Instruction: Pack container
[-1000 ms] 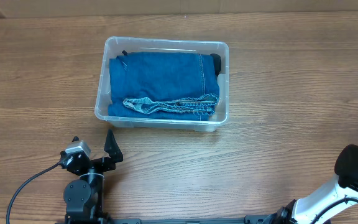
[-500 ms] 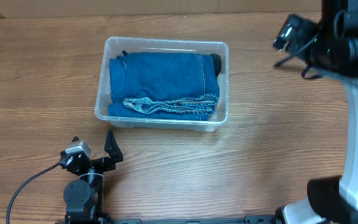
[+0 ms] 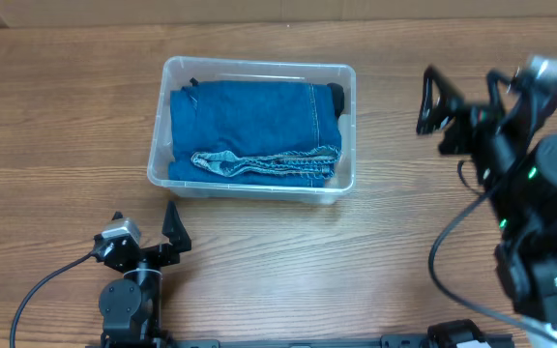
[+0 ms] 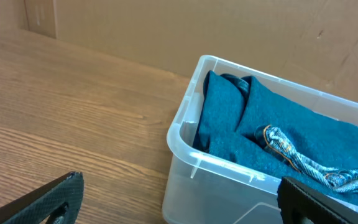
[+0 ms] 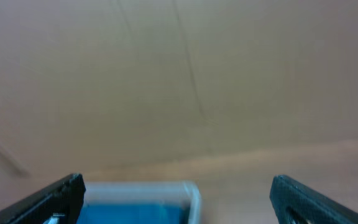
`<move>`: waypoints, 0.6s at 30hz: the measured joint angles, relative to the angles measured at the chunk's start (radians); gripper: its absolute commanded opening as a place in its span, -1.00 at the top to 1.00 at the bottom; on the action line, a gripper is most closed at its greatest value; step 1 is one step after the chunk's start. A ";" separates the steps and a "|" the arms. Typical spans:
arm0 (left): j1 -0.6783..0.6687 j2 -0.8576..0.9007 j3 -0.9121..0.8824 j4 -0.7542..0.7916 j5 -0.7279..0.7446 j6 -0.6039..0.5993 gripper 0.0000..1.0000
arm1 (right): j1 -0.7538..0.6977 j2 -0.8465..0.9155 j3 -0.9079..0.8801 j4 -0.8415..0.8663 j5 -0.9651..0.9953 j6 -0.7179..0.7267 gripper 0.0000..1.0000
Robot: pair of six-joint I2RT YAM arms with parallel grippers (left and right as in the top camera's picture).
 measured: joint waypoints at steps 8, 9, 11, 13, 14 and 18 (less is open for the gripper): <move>0.000 0.000 0.000 0.000 0.000 0.000 -1.00 | -0.089 -0.371 -0.617 0.233 0.000 -0.011 -1.00; 0.000 0.000 0.000 0.000 0.000 0.000 -1.00 | -0.098 -0.424 -0.678 0.248 -0.003 -0.012 -1.00; 0.000 0.000 0.000 0.000 0.000 0.000 -1.00 | -0.114 -0.525 -0.773 0.261 -0.014 -0.010 -1.00; 0.000 0.000 0.000 0.000 0.000 0.000 -1.00 | -0.121 -0.591 -0.829 0.269 -0.018 -0.005 -1.00; 0.000 0.000 0.000 0.000 0.000 0.000 -1.00 | -0.122 -0.629 -0.863 0.272 -0.020 0.002 -1.00; 0.000 0.000 0.000 0.000 0.000 0.000 -1.00 | -0.122 -0.730 -0.946 0.267 -0.021 0.017 -1.00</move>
